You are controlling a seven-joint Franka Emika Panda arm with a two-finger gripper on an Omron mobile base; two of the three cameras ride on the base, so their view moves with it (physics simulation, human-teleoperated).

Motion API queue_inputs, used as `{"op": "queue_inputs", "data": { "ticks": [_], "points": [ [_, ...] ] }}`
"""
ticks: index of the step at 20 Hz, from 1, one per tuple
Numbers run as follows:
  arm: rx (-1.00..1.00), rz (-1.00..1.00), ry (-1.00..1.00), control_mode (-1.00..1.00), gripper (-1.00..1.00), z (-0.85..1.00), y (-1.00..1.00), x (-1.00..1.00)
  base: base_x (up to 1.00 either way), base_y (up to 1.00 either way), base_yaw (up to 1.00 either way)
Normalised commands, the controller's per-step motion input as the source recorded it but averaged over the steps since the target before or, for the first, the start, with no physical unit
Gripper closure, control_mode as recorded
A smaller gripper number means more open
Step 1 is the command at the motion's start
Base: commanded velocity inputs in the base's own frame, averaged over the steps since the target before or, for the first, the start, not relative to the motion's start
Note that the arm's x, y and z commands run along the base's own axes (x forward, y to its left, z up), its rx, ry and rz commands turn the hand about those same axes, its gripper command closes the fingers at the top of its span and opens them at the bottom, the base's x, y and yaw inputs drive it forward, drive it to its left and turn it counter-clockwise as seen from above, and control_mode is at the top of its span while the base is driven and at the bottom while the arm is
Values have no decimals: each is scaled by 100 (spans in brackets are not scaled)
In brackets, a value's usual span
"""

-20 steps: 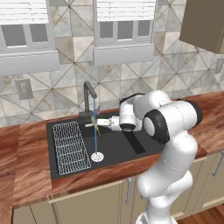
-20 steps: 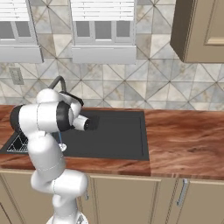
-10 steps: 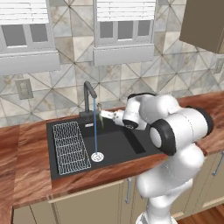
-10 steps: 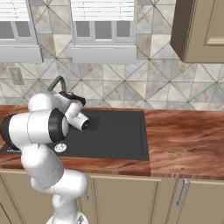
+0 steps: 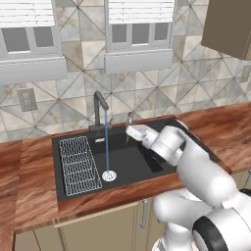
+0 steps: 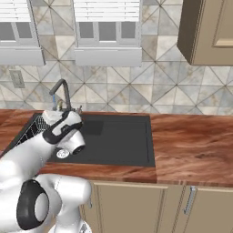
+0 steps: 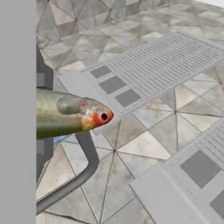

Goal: Take the fish out of the fridge, briefly rinse it in the sink, and place it on the tray next to the sink.

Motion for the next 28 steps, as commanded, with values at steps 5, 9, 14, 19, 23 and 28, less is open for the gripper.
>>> {"op": "queue_inputs", "data": {
  "ticks": [5, 9, 14, 19, 23, 28],
  "points": [
    [-19, -29, 28, -100, 100, 75, 0, -99, 0, 0, 0],
    [-31, -25, 73, -100, 100, 44, 0, -51, 0, 0, 0],
    [-25, -34, 98, -100, 100, 13, 0, -14, 0, 0, 0],
    [-20, -33, 100, -100, 100, 21, 3, -1, 0, 0, 0],
    [-14, -29, 97, -100, 100, 56, 0, 0, 0, 0, 0],
    [0, -13, 33, -100, 100, 32, 2, 38, 0, 0, 0]
  ]
}}
